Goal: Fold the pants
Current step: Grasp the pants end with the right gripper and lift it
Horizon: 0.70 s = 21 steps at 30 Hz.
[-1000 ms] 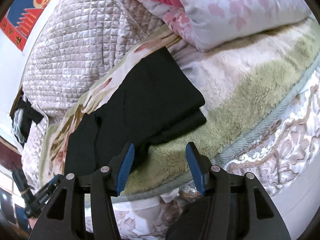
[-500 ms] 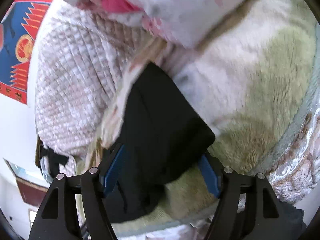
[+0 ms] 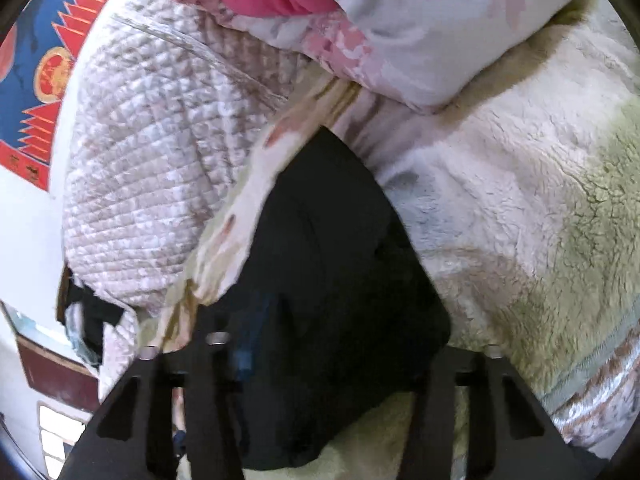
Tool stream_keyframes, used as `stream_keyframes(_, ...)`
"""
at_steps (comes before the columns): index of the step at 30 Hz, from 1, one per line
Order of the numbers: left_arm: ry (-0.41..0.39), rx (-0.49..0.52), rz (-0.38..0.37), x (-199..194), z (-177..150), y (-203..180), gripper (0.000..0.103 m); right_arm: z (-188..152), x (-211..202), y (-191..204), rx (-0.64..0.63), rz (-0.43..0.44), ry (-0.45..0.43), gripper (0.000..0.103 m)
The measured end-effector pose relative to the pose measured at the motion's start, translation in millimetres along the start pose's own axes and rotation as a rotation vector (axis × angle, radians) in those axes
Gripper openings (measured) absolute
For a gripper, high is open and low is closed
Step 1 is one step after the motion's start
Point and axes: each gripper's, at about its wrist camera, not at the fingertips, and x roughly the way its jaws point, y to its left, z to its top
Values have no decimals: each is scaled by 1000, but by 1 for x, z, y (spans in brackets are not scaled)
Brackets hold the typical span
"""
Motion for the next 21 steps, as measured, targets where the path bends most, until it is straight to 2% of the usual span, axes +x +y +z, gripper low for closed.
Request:
stream_keyframes(2,7,-1,5,3,-2,1,48,0,-1,-2,1,-4,0,36)
stream_keyframes(4,12,-8,3,6,-3,3,48,0,-1,0,-16,-11,2,28)
stream_keyframes(9,14,-30,-17,7,-6,7,49,2,-9,20,-90,-1,-3,25)
stream_keyframes(15,8,-49,-37,6,-9,11,49,-3,-21,74,-251,31,-18,25)
stream_keyframes(21,-2,-67,-51,3,-10,15,49,-32,-23,144,-459,86,0,25)
